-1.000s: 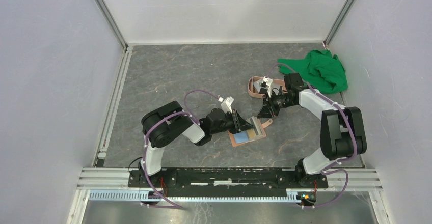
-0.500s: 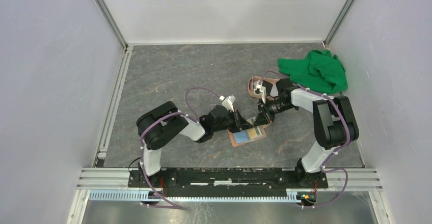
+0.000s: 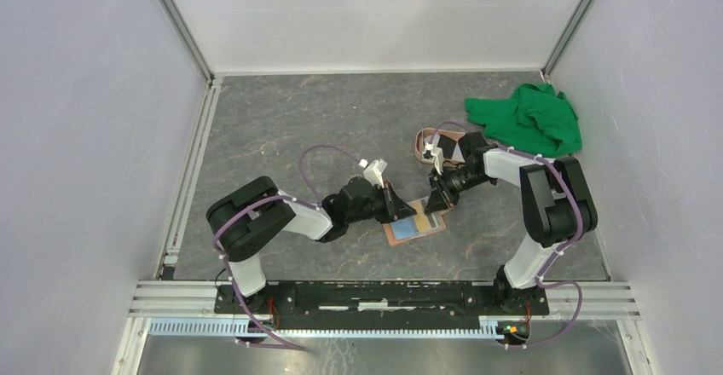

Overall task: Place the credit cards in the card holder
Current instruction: Turn over the card slot in the card holder.

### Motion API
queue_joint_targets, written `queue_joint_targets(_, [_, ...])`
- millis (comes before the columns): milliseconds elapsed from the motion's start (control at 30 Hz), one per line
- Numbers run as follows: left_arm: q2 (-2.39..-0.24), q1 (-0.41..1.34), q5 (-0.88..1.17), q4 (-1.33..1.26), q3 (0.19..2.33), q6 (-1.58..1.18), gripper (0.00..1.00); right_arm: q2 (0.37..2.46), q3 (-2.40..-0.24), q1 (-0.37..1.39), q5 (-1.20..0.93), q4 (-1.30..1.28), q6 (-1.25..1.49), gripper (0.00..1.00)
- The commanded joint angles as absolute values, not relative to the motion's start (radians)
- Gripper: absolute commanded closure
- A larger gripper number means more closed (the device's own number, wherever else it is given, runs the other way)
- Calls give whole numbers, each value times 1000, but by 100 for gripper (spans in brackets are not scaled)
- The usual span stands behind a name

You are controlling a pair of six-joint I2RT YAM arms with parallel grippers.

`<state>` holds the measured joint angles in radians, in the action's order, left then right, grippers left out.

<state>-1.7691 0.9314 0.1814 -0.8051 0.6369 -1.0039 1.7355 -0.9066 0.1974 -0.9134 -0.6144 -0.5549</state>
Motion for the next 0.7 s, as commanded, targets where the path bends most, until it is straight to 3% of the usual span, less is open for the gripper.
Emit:
queue_joint_targets(0, [-1811,928,154,-778,641,-1004,89,1697,-920,197,-900,-608,-609,79])
queue_joint_targets(267, [-1840,932,119,-603,724,-960,95,1703,-923,196,-895,-613,-611,79])
queue_joint_targets(667, [-1914,942,149,-567,791,-941,97,1709,-928,197,-907,-626,-623,79])
